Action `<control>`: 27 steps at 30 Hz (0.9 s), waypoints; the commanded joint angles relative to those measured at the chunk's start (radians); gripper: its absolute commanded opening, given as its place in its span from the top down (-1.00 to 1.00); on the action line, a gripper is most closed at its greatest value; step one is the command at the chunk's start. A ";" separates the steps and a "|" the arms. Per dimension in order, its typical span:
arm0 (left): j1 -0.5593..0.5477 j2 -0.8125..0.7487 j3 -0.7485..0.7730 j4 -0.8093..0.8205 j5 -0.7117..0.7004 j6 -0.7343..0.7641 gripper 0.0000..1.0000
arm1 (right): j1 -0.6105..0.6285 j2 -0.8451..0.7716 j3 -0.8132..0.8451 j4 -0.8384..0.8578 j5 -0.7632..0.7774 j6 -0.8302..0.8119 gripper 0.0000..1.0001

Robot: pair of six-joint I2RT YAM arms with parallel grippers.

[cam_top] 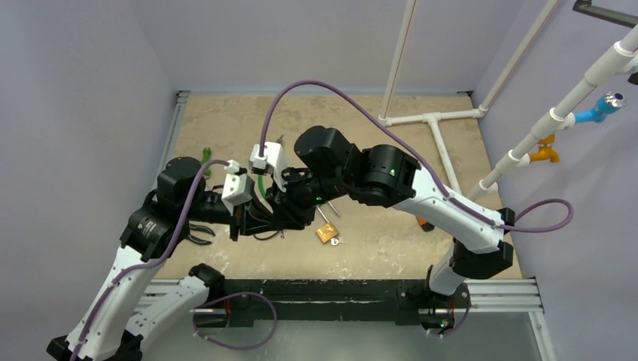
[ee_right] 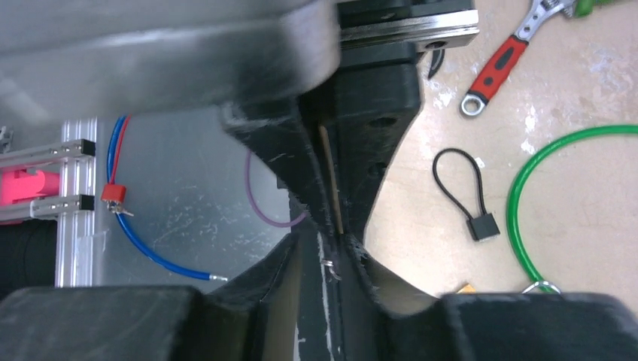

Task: Unlock with the key
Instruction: Pick up the key from the center of the board.

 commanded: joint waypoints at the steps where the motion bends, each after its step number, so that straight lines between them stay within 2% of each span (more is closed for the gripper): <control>1: -0.001 -0.017 -0.011 0.164 -0.004 -0.123 1.00 | 0.012 -0.111 -0.066 0.206 0.038 0.028 0.27; 2: 0.003 -0.017 -0.008 0.178 -0.019 -0.161 1.00 | 0.011 -0.141 -0.092 0.227 0.063 0.036 0.14; 5: 0.030 -0.035 -0.018 0.262 -0.096 -0.278 1.00 | 0.007 -0.266 -0.216 0.331 0.155 0.074 -0.06; 9: 0.069 -0.072 -0.036 0.432 -0.174 -0.445 1.00 | 0.001 -0.482 -0.482 0.561 0.234 0.124 -0.18; 12: 0.070 -0.054 0.004 0.491 -0.187 -0.519 1.00 | -0.002 -0.588 -0.639 0.689 0.256 0.166 -0.22; 17: 0.069 -0.042 0.032 0.551 -0.182 -0.581 1.00 | -0.006 -0.613 -0.755 0.844 0.267 0.226 -0.16; 23: 0.069 -0.054 0.053 0.565 -0.181 -0.562 1.00 | -0.014 -0.547 -0.765 0.993 0.217 0.280 -0.18; 27: 0.070 -0.066 0.066 0.555 -0.183 -0.530 1.00 | -0.026 -0.519 -0.769 1.041 0.222 0.310 0.02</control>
